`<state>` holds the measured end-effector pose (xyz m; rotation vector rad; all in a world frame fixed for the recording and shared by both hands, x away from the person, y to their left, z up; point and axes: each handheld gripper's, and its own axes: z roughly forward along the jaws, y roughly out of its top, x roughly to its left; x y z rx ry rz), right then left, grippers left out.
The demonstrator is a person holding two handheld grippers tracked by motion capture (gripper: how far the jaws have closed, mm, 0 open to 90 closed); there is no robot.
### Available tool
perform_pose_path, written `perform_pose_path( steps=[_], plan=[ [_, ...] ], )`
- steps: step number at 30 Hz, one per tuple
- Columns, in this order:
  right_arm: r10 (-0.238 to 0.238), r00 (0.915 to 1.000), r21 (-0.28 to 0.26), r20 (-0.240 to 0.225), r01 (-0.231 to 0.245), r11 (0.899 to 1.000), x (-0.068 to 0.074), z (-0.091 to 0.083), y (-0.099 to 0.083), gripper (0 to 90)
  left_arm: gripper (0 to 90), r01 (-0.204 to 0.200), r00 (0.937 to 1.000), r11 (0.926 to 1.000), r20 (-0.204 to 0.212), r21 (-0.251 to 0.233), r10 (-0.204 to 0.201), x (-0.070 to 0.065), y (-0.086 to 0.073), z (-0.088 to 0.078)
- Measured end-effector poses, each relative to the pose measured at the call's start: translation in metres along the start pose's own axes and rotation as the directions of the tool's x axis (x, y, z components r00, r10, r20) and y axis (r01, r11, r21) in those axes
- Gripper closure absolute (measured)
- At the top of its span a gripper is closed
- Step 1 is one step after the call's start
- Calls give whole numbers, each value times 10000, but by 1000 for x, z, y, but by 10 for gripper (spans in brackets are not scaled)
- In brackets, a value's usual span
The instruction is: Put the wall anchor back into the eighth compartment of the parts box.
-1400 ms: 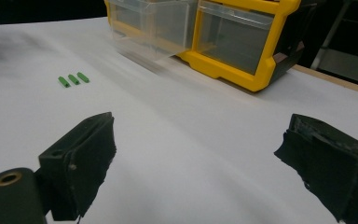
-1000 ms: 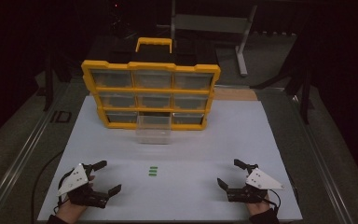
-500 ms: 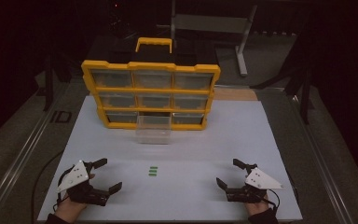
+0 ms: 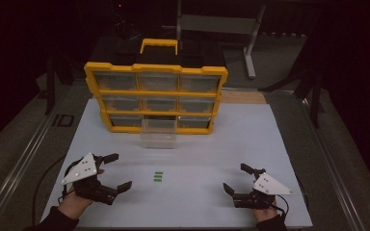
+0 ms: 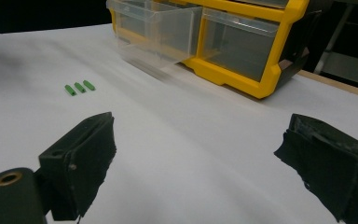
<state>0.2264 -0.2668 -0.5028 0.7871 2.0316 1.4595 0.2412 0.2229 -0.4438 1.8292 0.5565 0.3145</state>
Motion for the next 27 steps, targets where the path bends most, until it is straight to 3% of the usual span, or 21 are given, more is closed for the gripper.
perform_pose_path(
  steps=[6, 12, 16, 19, 27],
  plan=[
    [79, 10000, -33, -8, -79, 10000, -1, 0, 0, 90, 1, -41, 9969, 9998, 791, -177, 55, 4, 21, 9],
    [101, 9999, -46, -17, -101, 9999, -1, 0, 0, 90, 1, -76, 9941, 9996, 1079, -284, 106, 8, 35, 19],
    [112, 9999, -54, -12, -112, 9999, -1, 0, 1, 90, 1, -205, 9910, 9995, 1317, -243, 235, 8, 38, 25],
    [111, 9999, -53, -22, -111, 9999, -1, 0, 1, 90, 1, -293, 9841, 9993, 1748, -228, 328, 8, 41, 35],
    [108, 9999, -68, -32, -108, 9999, -1, -1, 1, 90, 1, -442, 9739, 9990, 2228, -19, 435, 11, 37, 58]
  ],
)
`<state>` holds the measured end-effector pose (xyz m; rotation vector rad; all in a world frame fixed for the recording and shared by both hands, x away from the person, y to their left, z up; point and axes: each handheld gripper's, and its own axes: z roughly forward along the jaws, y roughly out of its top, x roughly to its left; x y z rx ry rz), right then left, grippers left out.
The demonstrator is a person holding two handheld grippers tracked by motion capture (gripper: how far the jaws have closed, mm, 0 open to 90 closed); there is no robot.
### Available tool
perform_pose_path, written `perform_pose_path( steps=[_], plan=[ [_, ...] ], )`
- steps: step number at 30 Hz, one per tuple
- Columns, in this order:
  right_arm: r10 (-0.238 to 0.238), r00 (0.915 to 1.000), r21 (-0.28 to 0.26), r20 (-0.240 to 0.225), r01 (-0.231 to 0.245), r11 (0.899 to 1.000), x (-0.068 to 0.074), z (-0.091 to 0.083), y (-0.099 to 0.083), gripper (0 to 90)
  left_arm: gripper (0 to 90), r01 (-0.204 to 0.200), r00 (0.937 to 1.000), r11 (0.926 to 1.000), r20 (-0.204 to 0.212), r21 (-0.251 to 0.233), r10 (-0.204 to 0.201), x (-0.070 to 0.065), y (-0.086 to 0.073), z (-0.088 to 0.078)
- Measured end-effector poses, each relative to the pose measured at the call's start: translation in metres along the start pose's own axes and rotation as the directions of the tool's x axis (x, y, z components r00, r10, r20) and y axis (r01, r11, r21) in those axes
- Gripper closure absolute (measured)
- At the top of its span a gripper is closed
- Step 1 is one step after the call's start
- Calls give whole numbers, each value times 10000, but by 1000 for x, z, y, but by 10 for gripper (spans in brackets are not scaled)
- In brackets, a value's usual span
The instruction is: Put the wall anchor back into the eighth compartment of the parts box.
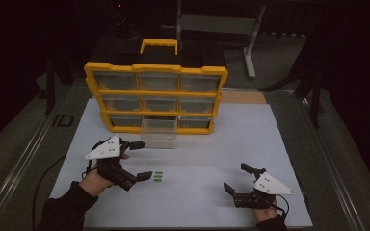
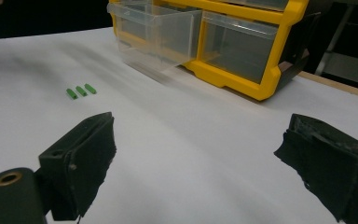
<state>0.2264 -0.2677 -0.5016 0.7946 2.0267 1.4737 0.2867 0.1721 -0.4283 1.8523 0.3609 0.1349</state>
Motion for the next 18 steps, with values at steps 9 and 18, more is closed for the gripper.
perform_pose_path(
  steps=[9, 18],
  plan=[
    [-48, 9999, 36, -105, 48, 10000, 1, 1, 0, 90, 59, 120, 9999, 9976, -21, 675, -119, 13, -18, 23],
    [-31, 9999, 123, -158, 33, 9999, 2, 3, -1, 90, 158, 357, 9992, 9921, -213, 1199, -334, 24, -40, 39]
  ],
)
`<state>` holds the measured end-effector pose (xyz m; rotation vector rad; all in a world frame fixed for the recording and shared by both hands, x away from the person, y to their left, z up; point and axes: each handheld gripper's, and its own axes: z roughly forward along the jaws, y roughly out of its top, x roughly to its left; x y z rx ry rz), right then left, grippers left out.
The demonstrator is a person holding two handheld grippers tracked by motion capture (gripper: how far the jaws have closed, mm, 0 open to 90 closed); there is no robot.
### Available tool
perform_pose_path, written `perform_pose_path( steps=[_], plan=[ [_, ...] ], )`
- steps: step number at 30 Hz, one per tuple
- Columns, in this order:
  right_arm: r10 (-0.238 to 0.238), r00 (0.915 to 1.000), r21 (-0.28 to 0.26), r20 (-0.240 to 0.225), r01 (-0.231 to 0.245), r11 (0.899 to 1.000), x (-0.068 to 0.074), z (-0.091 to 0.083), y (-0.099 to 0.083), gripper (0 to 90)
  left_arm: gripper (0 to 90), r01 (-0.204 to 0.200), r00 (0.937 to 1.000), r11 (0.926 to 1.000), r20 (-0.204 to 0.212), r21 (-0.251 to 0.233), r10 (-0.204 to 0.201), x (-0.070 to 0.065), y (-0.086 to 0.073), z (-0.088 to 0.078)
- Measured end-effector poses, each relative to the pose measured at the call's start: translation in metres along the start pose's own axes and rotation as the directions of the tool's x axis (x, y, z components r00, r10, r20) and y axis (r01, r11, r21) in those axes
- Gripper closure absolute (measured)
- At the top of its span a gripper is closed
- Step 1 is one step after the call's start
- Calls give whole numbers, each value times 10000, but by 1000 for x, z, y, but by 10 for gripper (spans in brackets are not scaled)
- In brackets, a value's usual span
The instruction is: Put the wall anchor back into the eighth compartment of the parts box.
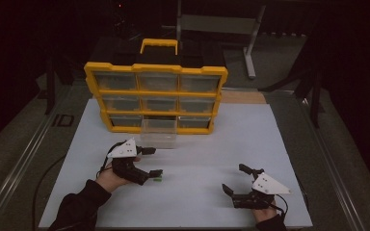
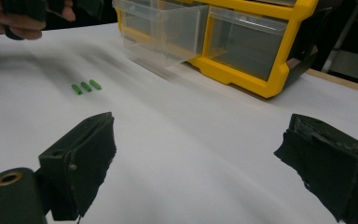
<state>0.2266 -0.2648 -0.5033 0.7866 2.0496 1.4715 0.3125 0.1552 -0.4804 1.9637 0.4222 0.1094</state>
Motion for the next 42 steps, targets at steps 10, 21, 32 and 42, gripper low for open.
perform_pose_path(
  steps=[10, 21, 32, 42],
  plan=[
    [-35, 10000, -44, -6, 35, 10000, 0, -1, 0, 90, 284, 202, 9997, 9980, -120, 599, -195, 10, -18, 10],
    [-30, 10000, 12, -38, 30, 10000, 0, 0, 0, 90, 554, 411, 9991, 9773, 17, 2080, -424, 16, -30, 25],
    [-13, 10000, 16, -24, 13, 10000, 0, 0, 0, 90, 757, 55, 10000, 9534, -8, 3016, -55, 17, -31, 37],
    [9, 10000, 38, -19, -9, 10000, -1, 0, -1, 90, 843, -40, 10000, 9402, 99, 3405, 6, 19, -26, 40]
  ],
)
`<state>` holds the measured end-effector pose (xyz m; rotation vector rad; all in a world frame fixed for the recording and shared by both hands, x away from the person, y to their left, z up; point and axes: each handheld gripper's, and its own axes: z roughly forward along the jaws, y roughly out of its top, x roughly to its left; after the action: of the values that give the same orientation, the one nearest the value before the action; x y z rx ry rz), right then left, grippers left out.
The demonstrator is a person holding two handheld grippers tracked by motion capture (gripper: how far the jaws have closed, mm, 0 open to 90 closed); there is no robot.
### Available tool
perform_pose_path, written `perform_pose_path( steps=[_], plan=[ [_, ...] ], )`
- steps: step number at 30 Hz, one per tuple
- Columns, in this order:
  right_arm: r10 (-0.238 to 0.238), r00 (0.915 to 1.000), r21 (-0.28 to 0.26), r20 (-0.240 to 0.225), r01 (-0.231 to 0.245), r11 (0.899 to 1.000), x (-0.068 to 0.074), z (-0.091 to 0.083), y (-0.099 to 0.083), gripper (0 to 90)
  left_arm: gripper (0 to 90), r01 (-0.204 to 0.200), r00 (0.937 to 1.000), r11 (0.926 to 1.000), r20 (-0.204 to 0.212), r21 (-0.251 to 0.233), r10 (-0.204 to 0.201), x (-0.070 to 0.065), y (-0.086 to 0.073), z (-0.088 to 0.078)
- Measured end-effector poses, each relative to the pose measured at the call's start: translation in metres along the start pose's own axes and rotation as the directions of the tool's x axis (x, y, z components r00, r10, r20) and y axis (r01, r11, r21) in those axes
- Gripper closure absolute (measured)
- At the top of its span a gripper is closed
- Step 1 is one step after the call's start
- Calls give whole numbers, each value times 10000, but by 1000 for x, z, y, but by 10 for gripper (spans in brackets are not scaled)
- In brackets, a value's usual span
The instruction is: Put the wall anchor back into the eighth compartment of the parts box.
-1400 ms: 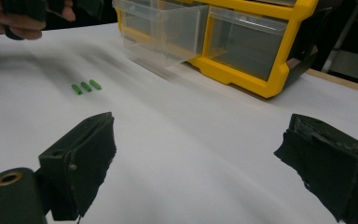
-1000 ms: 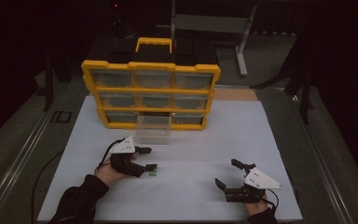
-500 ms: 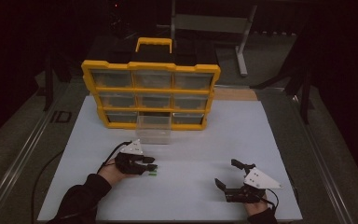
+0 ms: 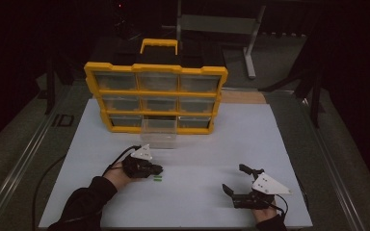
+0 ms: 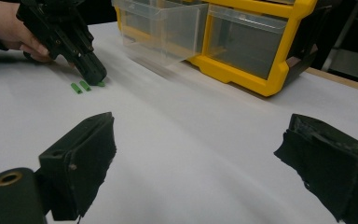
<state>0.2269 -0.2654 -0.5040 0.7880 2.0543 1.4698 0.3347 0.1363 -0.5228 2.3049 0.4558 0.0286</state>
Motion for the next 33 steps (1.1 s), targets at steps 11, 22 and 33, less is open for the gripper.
perform_pose_path(
  steps=[11, 22, 33],
  plan=[
    [14, 10000, -27, 29, -13, 10000, 0, -1, 1, 90, 845, -488, 9988, 9987, 95, -129, 489, 1, 10, -17],
    [3, 10000, -101, 33, -2, 9999, 0, -2, 1, 90, 845, -954, 9946, 9954, 402, 25, 952, -1, 25, -43],
    [53, 10000, -240, 42, -52, 9997, -1, -3, 1, 90, 844, -1381, 9897, 9903, 347, -173, 1387, -1, 48, -72]
  ],
)
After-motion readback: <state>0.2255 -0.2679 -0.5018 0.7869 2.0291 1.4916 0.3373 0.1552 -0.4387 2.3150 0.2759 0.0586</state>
